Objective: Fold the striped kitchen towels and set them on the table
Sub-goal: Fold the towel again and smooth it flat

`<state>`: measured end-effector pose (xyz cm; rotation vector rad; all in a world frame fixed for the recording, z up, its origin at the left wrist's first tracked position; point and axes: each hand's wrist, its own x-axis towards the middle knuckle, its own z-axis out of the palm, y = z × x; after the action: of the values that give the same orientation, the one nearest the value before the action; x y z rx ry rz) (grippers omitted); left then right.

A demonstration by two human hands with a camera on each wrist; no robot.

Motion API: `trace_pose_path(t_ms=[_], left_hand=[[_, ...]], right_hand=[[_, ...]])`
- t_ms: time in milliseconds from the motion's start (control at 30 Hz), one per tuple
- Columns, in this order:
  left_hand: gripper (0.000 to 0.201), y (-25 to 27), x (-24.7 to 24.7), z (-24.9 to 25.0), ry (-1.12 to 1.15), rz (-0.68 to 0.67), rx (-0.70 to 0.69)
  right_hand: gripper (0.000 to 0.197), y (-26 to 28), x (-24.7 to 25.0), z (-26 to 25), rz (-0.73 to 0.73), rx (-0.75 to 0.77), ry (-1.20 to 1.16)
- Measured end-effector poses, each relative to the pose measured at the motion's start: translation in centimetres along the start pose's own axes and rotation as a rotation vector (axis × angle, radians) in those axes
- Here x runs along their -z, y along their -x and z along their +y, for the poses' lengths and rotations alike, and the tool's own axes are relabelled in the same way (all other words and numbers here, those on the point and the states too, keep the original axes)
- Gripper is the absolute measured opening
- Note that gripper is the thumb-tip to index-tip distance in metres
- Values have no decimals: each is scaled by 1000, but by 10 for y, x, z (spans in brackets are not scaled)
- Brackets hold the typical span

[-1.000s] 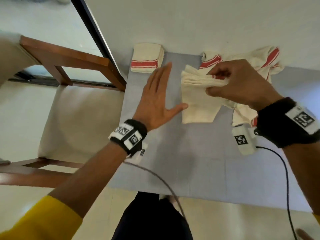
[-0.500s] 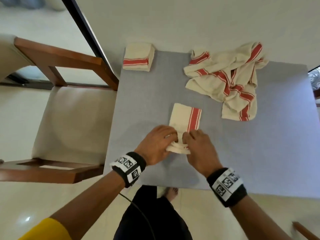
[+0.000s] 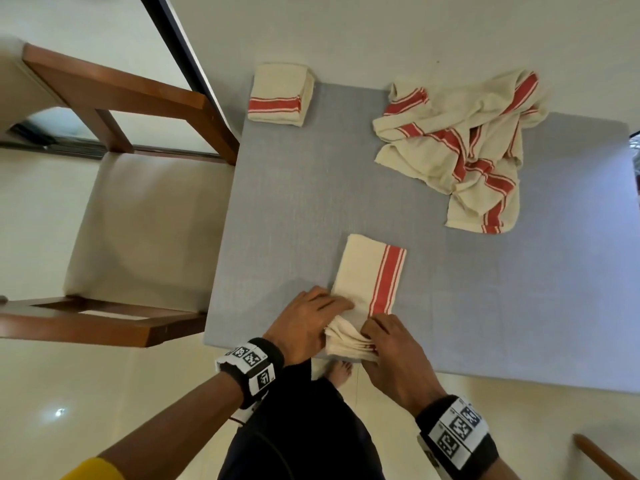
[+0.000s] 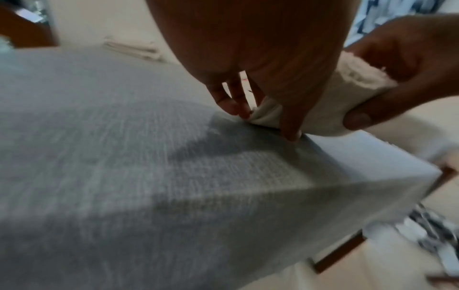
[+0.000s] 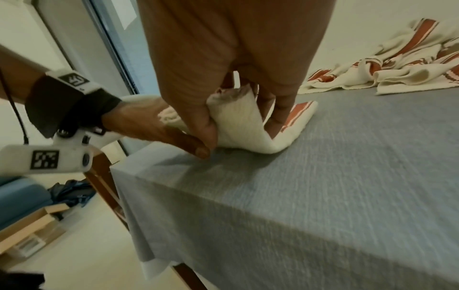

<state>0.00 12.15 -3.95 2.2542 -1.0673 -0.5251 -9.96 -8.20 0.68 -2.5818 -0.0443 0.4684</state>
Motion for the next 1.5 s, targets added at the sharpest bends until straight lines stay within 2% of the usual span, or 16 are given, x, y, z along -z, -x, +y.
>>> trace_pose_path(t_ms=[67,167,300,500,633,800,933,1067,1200,1400,1500], left_hand=[[61,-2,0,-3,153,59,96],[57,-6,-2,-7,289,104,158],[41,-15,0,-10,520,58,256],[39,-27,16,-11,616,12,372],[39,-37,20,-16,587,-8,368],[58,-50,27,-17,549,-32,366],[66,-59,32,-18,569,-49,375],[78,-69,34,-20,671,-39,470],[93,-76,36,-20,686,-31,541],[87,-80,32,-18,614,-4,601],[83,-85,32,-16,482,0,594]], right_hand=[[31,-2,7,0,3,16,-55],[29,-7,19,2,-28,20,-143],[23,-20,42,7,-12,-10,-295],[27,-55,76,14,69,-201,-406],[27,-83,83,21,59,-275,-414],[23,-105,77,31,37,-326,-396],[23,-111,66,43,14,-314,-345],[22,-117,57,53,19,-254,-303],[18,-124,62,60,-2,-255,-295],[21,-131,61,62,-8,-264,-302],[22,-135,63,61,0,-284,-282]])
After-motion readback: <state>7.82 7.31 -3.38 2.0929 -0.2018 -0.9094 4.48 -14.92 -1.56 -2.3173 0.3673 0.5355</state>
